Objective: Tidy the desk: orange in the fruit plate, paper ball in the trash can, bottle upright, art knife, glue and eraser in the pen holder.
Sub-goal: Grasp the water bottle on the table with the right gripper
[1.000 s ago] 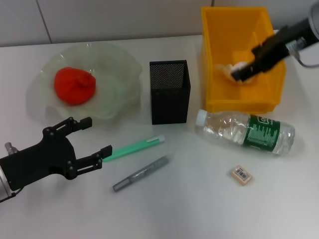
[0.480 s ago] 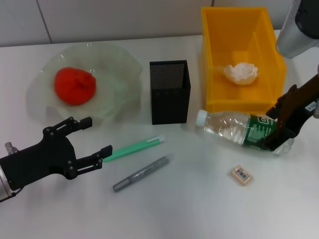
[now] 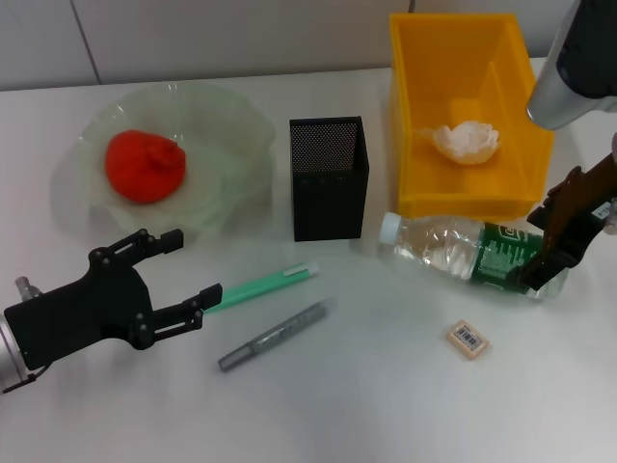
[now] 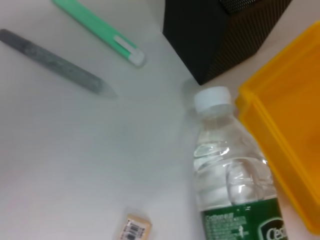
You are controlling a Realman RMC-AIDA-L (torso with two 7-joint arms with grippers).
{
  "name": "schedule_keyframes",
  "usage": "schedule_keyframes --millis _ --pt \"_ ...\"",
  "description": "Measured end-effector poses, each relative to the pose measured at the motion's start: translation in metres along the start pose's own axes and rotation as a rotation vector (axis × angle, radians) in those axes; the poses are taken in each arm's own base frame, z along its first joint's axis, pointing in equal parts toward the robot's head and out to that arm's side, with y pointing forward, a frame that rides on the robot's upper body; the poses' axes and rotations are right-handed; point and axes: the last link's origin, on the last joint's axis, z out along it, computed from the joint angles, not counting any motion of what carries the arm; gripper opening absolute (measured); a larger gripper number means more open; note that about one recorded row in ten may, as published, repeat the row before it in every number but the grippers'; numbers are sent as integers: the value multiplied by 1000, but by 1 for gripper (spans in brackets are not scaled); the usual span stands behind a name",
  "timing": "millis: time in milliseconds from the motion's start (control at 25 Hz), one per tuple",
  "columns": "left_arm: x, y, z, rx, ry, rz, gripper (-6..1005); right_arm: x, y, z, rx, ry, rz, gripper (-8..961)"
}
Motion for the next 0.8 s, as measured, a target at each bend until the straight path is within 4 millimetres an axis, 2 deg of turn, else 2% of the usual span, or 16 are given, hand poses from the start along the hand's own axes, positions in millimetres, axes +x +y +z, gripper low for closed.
schedule_keyframes --millis 800 --pt "0 1 2 -6 -1 0 836 -9 -3 36 42 42 -30 827"
